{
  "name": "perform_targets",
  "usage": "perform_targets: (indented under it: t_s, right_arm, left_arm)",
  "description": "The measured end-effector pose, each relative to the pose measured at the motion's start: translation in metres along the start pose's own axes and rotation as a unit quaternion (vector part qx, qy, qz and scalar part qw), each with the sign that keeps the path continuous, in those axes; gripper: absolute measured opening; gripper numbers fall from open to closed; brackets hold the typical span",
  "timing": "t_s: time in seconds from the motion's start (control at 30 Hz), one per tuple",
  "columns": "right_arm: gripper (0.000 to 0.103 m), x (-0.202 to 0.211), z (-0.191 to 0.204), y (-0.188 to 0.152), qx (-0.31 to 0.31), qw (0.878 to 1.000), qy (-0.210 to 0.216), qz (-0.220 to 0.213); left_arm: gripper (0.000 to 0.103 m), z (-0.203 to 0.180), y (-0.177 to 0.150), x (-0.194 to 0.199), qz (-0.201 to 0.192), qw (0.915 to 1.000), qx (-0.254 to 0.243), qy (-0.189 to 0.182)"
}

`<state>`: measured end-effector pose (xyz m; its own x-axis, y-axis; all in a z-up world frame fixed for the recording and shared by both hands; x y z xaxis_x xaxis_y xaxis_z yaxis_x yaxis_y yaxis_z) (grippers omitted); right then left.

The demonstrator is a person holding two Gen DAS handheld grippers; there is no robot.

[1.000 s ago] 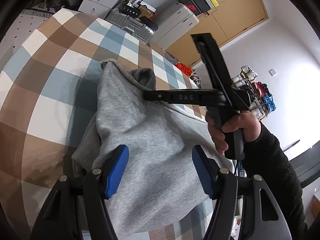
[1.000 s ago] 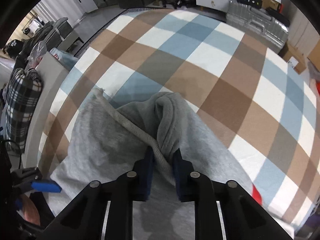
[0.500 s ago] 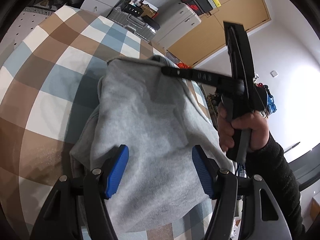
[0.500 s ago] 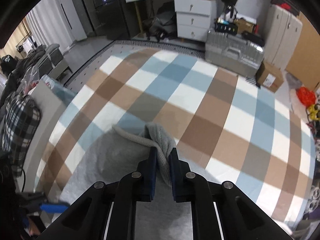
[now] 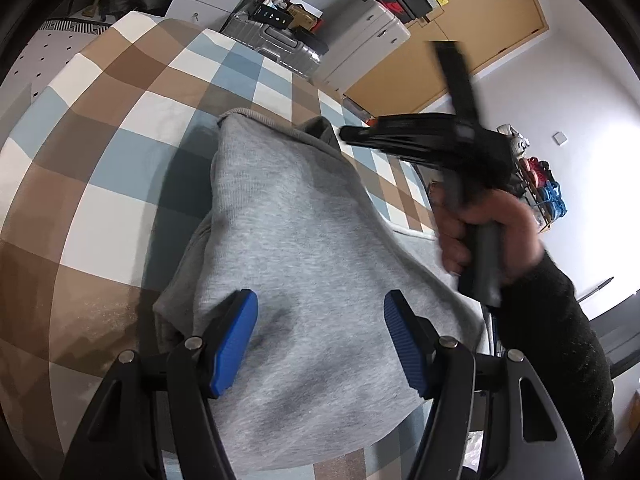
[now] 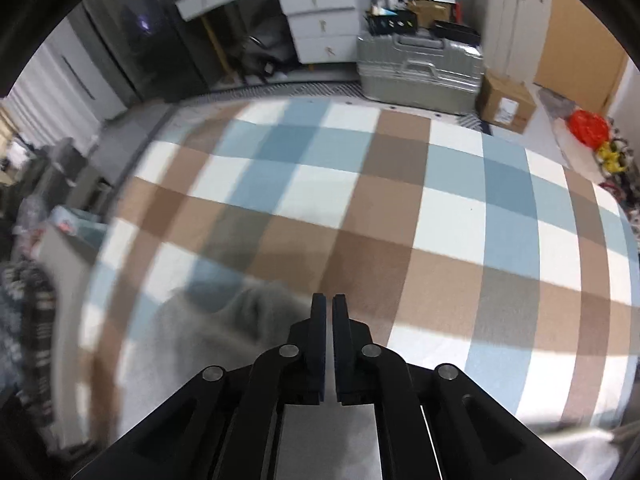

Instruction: Fold large clothes

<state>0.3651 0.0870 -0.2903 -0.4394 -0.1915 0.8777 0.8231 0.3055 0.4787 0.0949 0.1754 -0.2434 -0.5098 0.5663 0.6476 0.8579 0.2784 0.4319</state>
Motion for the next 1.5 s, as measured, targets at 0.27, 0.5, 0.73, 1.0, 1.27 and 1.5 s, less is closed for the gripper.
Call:
perform_targets:
  t_s: [0.27, 0.5, 0.73, 1.0, 1.27, 1.5]
  right_arm:
    - [0.083, 0.146, -0.009, -0.105, -0.008, 0.993, 0.065, -0.093]
    - [0.103, 0.142, -0.05, -0.209, -0.053, 0.993, -0.051, -0.089]
    - [0.103, 0.084, -0.067, -0.216, -0.072, 0.994, -0.077, 0.003]
    - [0.103, 0.121, -0.071, -0.183, -0.101, 0.993, -0.048, 0.035]
    - [0.103, 0.042, -0.066, -0.163, -0.084, 0.981, -0.123, 0.126]
    - [0.103, 0.055, -0.071, -0.161, -0.1, 0.986, -0.1, 0.087]
  left_arm:
    - [0.061, -0.014, -0.009, 0.017, -0.006, 0.9995, -0.028, 0.011]
    - [0.061, -0.07, -0.04, 0.014, -0.005, 0.9878, -0.152, 0.035]
    - [0.061, -0.042, -0.035, -0.041, 0.053, 0.9905, -0.102, 0.074]
    - [0.061, -0.038, -0.035, -0.038, 0.052, 0.9847, -0.134, 0.099]
    - [0.061, -0.035, -0.031, -0.04, 0.048, 0.9807, -0.146, 0.121]
    - [0.061, -0.025, -0.024, -0.031, 0.05, 0.9834, -0.137, 0.108]
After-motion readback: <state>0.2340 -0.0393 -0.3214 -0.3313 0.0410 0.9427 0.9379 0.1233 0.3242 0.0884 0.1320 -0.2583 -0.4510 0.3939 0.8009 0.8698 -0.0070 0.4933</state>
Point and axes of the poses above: each gripper's, at about its wrist camera, not at the fingertips, and x roughly against the way its jaws point, z to its left, y to its top, the point moved 7 cm from there along -x, roughly the way its jaws point, and after that the axes turned 1 degree about x, right-handed, at the moved point
